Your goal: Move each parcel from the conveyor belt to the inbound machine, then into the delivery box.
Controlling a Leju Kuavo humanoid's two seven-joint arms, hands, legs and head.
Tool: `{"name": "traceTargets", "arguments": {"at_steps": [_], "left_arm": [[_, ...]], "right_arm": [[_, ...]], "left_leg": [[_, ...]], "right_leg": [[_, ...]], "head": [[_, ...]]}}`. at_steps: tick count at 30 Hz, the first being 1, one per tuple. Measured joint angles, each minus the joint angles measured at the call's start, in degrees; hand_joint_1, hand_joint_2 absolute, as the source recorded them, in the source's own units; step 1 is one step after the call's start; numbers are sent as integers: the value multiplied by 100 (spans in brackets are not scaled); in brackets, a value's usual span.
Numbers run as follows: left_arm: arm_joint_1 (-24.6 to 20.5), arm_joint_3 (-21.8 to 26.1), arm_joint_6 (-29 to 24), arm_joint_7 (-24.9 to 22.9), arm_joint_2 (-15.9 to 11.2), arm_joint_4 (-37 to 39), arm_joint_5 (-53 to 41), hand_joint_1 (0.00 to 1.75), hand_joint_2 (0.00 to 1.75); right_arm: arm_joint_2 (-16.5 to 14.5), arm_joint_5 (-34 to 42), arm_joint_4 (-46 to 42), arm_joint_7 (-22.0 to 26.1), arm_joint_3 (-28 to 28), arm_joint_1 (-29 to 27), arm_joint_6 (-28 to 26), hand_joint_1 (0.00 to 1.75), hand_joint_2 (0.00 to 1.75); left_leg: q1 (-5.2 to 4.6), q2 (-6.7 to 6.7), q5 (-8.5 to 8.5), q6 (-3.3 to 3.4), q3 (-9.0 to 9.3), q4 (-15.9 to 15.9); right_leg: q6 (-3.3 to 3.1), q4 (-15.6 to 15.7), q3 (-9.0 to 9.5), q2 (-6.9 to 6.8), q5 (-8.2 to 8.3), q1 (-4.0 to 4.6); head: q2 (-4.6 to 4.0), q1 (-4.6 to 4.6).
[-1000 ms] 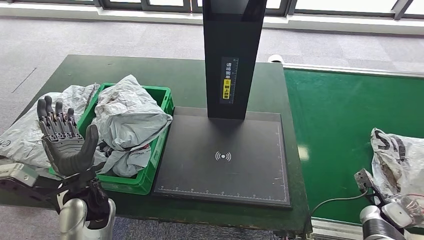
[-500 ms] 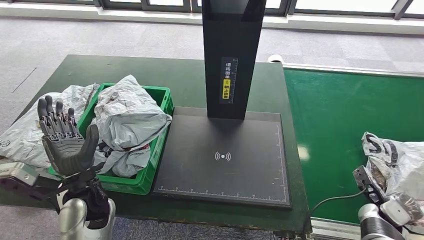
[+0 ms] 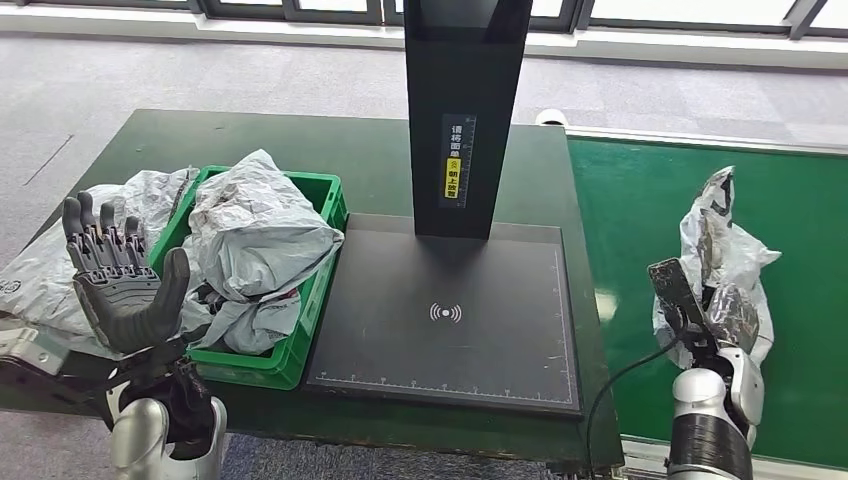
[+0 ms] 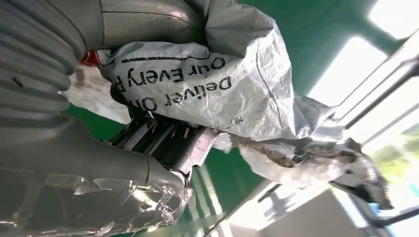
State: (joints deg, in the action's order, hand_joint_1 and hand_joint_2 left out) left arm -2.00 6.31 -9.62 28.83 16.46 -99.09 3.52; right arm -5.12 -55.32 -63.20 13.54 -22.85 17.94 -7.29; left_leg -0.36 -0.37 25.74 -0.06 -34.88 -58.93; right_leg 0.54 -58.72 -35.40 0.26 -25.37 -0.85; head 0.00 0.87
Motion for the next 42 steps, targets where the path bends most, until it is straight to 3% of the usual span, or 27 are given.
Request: {"name": "traceTargets", "arguments": {"at_steps": [3, 6, 11, 16, 22, 28, 31, 32, 35, 42], "left_arm": [[-30, -3, 18, 32, 0, 87, -26, 0, 175], [-86, -22, 24, 83, 0, 211, -42, 0, 175], [-118, -43, -11, 151, -1, 339, -44, 0, 175], [-131, -70, -24, 166, -2, 401, -44, 0, 175], [-184, -165, -56, 239, -8, 517, 7, 0, 175], [-274, -343, -158, 366, -21, 706, 145, 0, 175], [-292, -424, -229, 396, -29, 760, 157, 0, 175], [-294, -449, -251, 405, -34, 774, 160, 0, 175], [-304, -508, -314, 426, -51, 812, 185, 0, 175], [-294, -538, -468, 452, -89, 827, 254, 0, 175]], "right_arm": [[-224, 1112, -599, 657, 600, -184, 418, 175, 175], [-378, 1710, -1085, 822, 1294, -377, 548, 175, 175], [-485, 1934, -1598, 854, 2080, -594, 532, 175, 175], [-528, 2102, -1821, 922, 2415, -676, 552, 175, 175], [-556, 2461, -1853, 1068, 2969, -684, 1232, 175, 175], [-640, 3329, -1398, 1183, 3518, -491, 1900, 175, 175], [-649, 3583, -1054, 1117, 3688, -321, 1984, 150, 175], [-649, 3630, -938, 1089, 3740, -261, 2006, 106, 175], [-651, 3717, -640, 1009, 3874, -123, 2029, 0, 175], [-688, 3634, -181, 860, 4026, 78, 1456, 0, 175]], "left_leg": [[-1, 10, 0, 0, 2, 0], [0, 8, 0, -1, 2, 0], [0, 6, 0, -1, 2, 0], [-2, 5, 0, 0, 1, -1], [0, 7, 0, -1, 0, 0], [2, 5, -3, -6, -1, 0], [2, 4, -4, -6, -2, 0], [2, 4, -4, -6, -1, 0], [1, 2, -4, -6, -2, -1], [2, 0, -4, -6, -3, 0]], "right_leg": [[-1, 0, -5, 10, 1, -1], [-2, 1, -7, 10, 0, 0], [-3, 0, -5, 7, -1, 0], [-3, 1, -5, 7, -1, -1], [-3, 1, -6, 7, -1, 0], [-5, 0, -6, 7, 0, 3], [-5, 0, -5, 6, 1, 2], [-5, 0, -5, 6, 1, 2], [-5, 1, -4, 6, 2, 1], [-5, 0, -5, 5, 1, 2]], "head": [[0, 1], [0, 2], [0, 1], [0, 0], [0, 1], [0, 1], [0, 1], [0, 1], [0, 0], [0, 0]]}}
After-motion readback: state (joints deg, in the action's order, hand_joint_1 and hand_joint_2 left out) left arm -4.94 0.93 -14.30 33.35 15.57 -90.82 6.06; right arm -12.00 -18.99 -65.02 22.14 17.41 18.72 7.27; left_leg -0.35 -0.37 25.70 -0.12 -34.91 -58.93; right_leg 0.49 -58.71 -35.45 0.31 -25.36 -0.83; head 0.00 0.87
